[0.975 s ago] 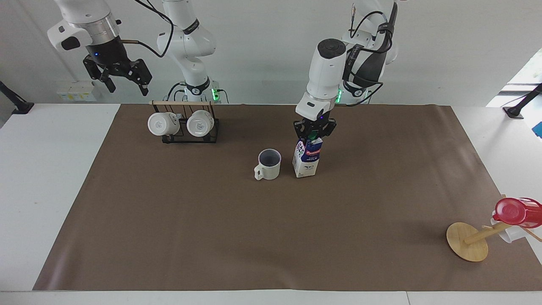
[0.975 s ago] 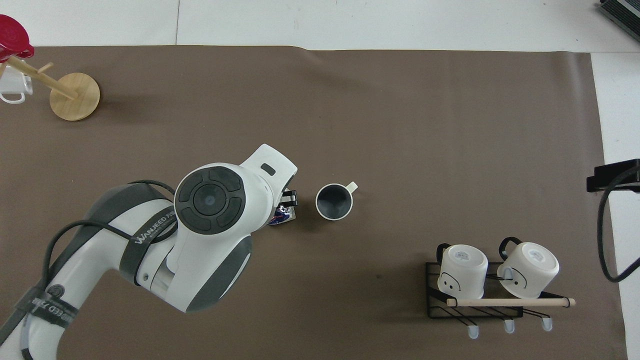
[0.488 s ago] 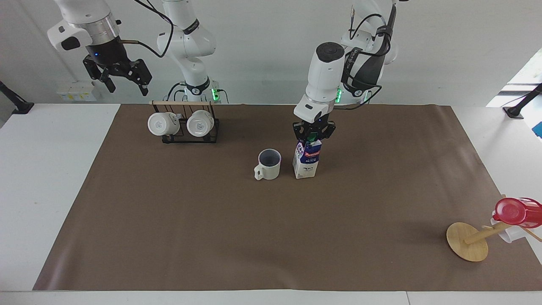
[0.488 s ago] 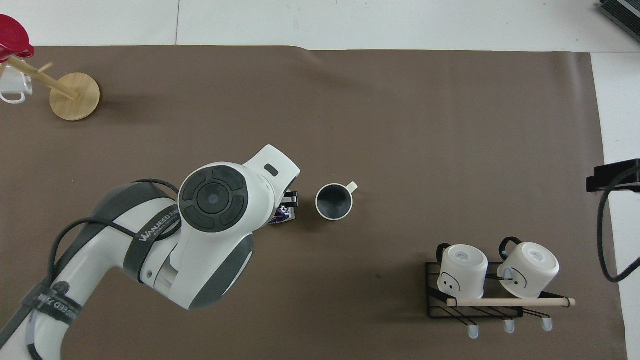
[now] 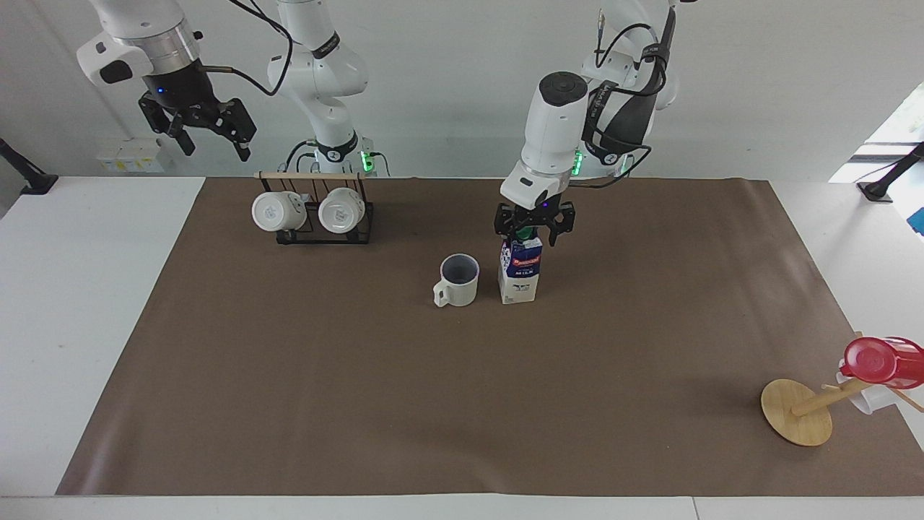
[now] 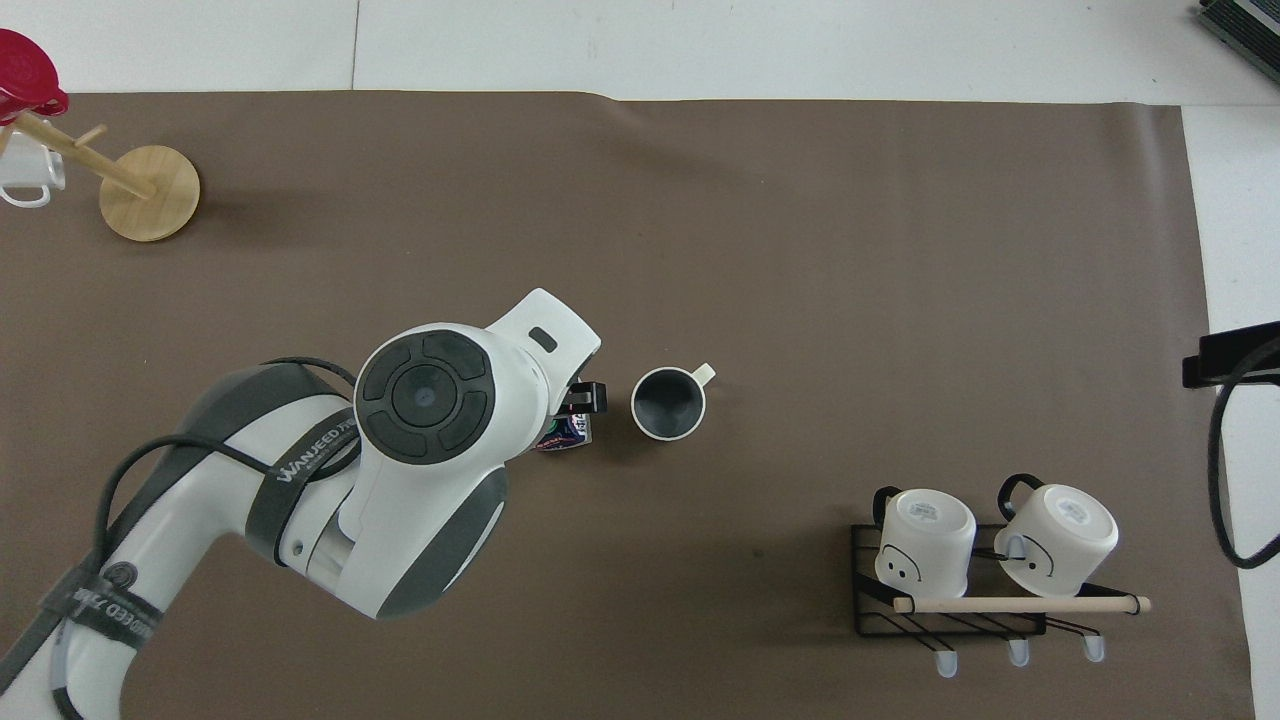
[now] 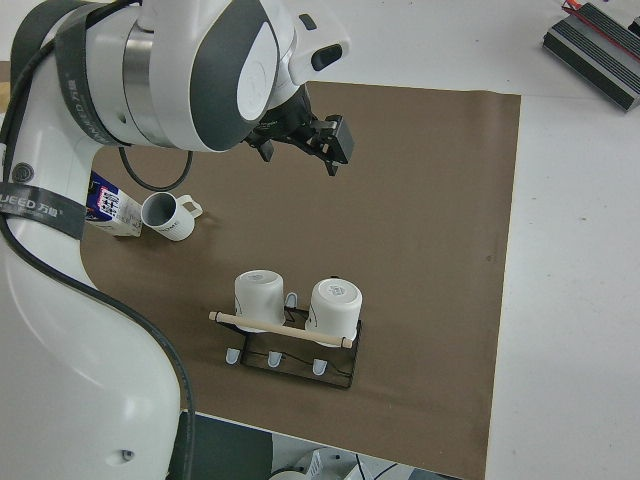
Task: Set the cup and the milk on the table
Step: 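Set down the carton, open the left gripper and withdraw it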
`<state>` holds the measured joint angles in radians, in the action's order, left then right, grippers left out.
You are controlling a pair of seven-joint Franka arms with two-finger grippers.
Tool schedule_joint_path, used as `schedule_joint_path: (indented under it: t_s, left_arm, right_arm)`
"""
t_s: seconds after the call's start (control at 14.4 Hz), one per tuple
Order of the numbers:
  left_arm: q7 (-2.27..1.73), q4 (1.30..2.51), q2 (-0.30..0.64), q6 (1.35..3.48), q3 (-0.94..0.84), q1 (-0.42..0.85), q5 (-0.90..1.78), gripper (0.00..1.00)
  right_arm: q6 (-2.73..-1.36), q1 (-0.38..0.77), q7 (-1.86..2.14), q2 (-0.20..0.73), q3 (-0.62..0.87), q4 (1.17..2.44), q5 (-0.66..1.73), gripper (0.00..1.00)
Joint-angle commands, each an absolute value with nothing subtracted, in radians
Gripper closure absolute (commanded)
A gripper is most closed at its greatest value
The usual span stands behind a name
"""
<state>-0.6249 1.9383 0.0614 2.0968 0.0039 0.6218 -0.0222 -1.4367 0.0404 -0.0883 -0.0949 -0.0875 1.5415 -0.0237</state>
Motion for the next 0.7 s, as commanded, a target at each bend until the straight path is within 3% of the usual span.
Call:
schedule_joint_path:
  t_s: [0.0, 0.35, 0.63]
  left_arm:
    - [-0.618, 1.898, 0.051, 2.07, 0.018, 0.63, -0.046, 0.0]
    - [-0.615, 1.749, 0.032, 1.843, 0.034, 0.621, -0.043, 0.0]
    - [-0.436, 1.7, -0.021, 1.703, 0.035, 0.514, -0.043, 0.0]
  right_arm:
    - [-1.428, 0.029, -0.075, -0.072, -0.081, 1.512, 0.003, 0.0]
    - [-1.434, 0.041, -0.078, -0.081, -0.08, 1.523, -0.002, 0.0]
    - [-1.434, 0.041, -0.077, -0.074, -0.08, 1.517, -0.012, 0.0]
